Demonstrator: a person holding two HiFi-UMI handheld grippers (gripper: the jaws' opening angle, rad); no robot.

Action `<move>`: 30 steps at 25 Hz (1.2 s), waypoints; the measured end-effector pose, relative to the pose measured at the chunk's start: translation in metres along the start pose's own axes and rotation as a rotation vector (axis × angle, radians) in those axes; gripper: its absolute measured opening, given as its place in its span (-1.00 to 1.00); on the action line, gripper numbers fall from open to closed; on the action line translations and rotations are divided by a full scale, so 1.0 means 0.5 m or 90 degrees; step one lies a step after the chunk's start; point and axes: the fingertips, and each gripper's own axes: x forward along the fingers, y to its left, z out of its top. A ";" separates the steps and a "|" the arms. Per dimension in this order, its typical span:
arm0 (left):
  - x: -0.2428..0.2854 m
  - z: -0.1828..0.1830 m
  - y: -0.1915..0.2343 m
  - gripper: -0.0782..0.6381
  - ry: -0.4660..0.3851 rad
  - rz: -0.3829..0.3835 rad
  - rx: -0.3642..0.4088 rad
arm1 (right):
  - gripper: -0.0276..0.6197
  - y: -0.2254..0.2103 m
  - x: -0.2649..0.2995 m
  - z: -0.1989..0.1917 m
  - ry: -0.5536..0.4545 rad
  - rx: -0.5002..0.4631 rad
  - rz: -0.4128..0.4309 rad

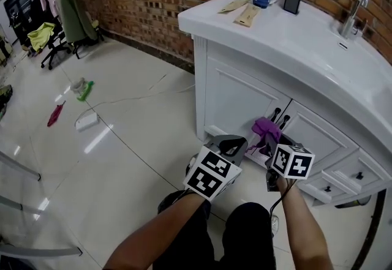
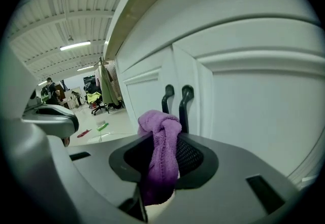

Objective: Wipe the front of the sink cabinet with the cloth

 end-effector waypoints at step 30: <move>-0.023 0.049 0.060 -0.77 -0.030 0.031 -0.007 | -0.55 0.070 -0.002 0.226 -0.081 -0.050 0.036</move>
